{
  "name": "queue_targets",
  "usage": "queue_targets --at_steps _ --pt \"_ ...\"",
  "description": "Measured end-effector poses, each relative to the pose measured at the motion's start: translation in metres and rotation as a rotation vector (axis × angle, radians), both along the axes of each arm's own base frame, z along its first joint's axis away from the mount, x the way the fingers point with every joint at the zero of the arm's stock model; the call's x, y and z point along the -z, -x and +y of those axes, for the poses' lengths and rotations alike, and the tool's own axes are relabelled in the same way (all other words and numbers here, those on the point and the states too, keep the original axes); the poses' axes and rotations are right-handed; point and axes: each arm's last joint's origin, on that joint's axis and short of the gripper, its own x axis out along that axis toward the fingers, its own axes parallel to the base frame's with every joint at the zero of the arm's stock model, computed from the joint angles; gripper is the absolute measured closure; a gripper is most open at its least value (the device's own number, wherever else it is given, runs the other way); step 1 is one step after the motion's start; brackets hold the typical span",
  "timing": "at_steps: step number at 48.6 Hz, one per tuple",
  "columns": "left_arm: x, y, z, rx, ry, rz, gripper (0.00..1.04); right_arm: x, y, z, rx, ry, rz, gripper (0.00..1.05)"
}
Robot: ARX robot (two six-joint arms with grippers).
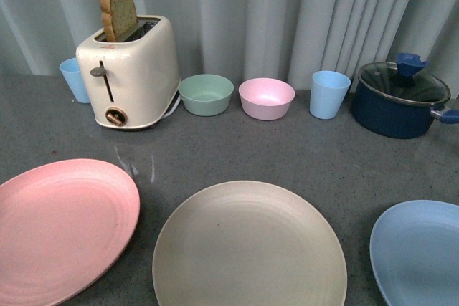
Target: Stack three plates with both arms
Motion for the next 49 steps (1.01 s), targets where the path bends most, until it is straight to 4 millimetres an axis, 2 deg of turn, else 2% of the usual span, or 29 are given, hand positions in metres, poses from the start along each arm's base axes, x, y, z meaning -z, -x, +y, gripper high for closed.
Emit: queue_targets --at_steps 36,37,42,49 --pt "0.000 0.000 0.000 0.004 0.004 0.002 0.07 0.000 0.000 0.000 0.000 0.000 0.000 0.07" --pt "0.001 0.000 0.000 0.014 0.010 0.018 0.07 0.000 0.000 0.000 0.000 0.000 0.000 0.07" --pt "0.000 -0.010 0.008 0.116 0.242 0.350 0.07 0.000 0.000 0.000 -0.002 0.000 0.000 0.07" --pt "-0.008 -0.042 0.036 0.074 0.295 0.401 0.07 0.000 0.000 0.000 0.001 0.000 0.000 0.07"
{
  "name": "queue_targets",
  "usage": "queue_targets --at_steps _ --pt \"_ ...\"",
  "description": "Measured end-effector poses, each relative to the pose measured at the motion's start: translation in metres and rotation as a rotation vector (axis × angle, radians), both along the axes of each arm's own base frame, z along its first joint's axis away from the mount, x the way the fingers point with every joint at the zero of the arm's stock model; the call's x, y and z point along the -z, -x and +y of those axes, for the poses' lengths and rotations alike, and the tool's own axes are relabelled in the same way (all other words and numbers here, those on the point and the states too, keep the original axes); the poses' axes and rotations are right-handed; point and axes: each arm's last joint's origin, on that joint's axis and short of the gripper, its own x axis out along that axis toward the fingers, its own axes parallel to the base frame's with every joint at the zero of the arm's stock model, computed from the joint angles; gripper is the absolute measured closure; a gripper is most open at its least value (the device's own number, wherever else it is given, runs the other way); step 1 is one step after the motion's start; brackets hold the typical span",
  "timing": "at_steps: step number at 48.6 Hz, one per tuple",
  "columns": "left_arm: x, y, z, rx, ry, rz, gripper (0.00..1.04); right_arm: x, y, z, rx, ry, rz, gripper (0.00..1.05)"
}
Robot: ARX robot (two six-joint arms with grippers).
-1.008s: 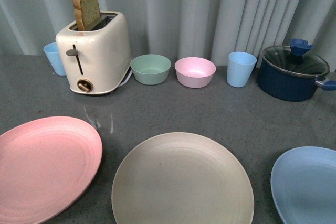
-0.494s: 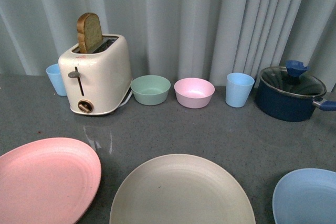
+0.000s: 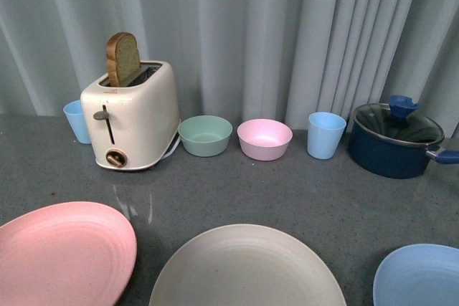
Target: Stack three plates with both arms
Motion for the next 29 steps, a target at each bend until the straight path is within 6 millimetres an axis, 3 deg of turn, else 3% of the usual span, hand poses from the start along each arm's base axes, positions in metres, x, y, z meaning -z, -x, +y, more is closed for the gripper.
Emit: queue_targets --at_steps 5,12,16,29 --pt "0.005 -0.039 0.036 -0.033 -0.084 0.050 0.07 0.000 0.000 0.000 -0.001 0.000 0.000 0.07" --pt "0.047 -0.078 0.069 0.035 -0.197 0.260 0.07 0.000 0.000 0.000 0.000 0.000 0.000 0.07" --pt "0.059 -0.096 0.082 0.066 -0.215 0.340 0.07 0.000 0.000 0.000 0.000 0.000 0.000 0.07" --pt "0.085 -0.140 0.094 0.169 -0.248 0.446 0.07 0.000 0.000 0.000 0.000 0.000 0.000 0.07"
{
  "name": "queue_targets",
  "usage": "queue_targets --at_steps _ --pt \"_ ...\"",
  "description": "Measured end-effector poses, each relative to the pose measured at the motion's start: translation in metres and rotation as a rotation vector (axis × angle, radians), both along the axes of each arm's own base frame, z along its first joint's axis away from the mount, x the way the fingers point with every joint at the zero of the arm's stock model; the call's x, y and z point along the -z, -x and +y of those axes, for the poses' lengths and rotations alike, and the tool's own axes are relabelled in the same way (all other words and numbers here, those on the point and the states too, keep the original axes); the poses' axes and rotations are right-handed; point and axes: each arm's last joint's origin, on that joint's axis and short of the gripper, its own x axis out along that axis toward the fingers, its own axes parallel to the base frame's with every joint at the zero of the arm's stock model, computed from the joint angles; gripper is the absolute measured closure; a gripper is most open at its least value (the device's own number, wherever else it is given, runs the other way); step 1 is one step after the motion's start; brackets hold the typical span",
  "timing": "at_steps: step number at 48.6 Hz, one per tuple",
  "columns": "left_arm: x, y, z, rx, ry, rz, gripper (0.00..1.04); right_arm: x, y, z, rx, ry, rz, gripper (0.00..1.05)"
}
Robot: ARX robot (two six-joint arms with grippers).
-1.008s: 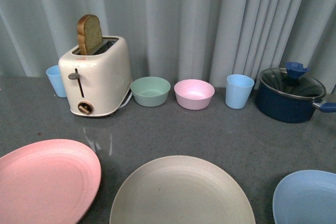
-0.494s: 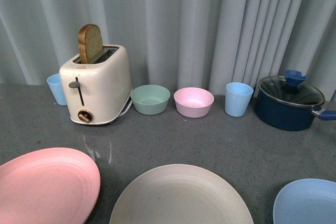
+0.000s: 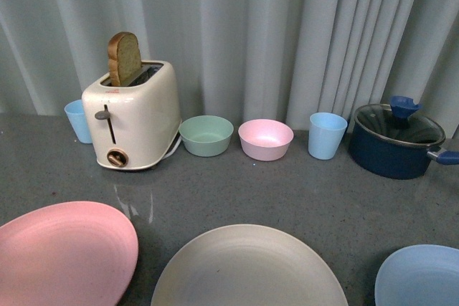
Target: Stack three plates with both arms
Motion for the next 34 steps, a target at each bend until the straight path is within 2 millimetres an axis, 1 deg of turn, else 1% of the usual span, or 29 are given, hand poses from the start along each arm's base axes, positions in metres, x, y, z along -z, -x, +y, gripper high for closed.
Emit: queue_targets --at_steps 6,15,34 --pt "0.009 -0.016 -0.002 0.014 -0.040 0.036 0.07 0.000 0.000 0.000 0.000 0.000 0.000 0.07" --pt "0.013 -0.029 -0.004 0.027 -0.065 0.060 0.07 0.000 0.000 0.000 0.000 0.000 0.000 0.07" --pt "0.029 -0.035 -0.016 0.061 -0.065 0.118 0.07 0.000 0.000 0.000 0.000 0.000 0.000 0.07"
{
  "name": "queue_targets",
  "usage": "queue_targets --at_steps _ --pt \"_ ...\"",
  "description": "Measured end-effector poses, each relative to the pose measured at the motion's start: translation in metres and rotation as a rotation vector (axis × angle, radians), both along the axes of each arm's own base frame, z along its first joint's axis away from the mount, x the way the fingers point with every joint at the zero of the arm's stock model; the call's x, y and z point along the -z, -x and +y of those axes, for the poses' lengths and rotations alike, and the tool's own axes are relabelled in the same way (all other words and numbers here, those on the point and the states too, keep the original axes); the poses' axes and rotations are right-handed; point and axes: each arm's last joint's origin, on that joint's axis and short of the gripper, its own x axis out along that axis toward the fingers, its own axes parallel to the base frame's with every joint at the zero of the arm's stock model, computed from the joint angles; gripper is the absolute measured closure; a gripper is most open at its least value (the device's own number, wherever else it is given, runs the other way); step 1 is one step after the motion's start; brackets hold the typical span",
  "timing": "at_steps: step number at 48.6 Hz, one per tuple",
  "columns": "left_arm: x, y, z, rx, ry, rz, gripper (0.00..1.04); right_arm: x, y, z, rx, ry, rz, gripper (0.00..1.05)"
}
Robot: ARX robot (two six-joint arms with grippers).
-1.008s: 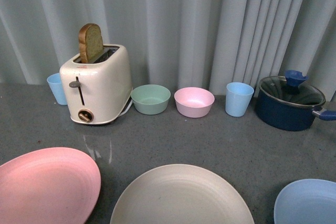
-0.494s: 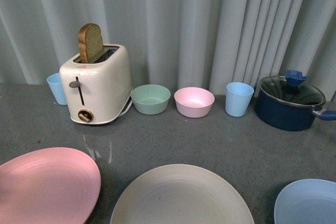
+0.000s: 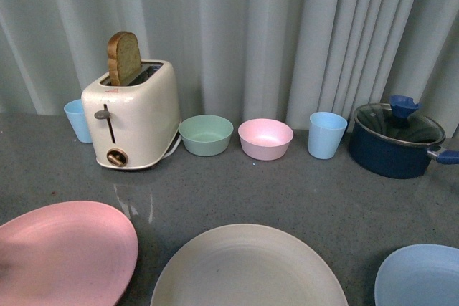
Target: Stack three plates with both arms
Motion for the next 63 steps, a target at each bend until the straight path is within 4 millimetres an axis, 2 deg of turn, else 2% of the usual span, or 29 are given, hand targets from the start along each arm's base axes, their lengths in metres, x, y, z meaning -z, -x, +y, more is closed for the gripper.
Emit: queue_targets --at_steps 22,33,52,63 --pt "0.022 -0.005 -0.016 -0.019 0.006 0.077 0.07 0.000 0.000 0.000 0.000 0.000 0.000 0.07" --pt "0.021 -0.009 -0.016 -0.046 0.026 0.096 0.08 0.000 0.000 0.000 0.000 0.000 0.000 0.07" --pt "0.020 -0.006 -0.009 -0.085 0.076 0.153 0.65 0.000 0.000 0.000 0.000 0.000 0.000 0.07" --pt "0.015 -0.006 -0.002 -0.110 0.126 0.155 0.92 0.000 0.000 0.000 0.000 0.000 0.000 0.07"
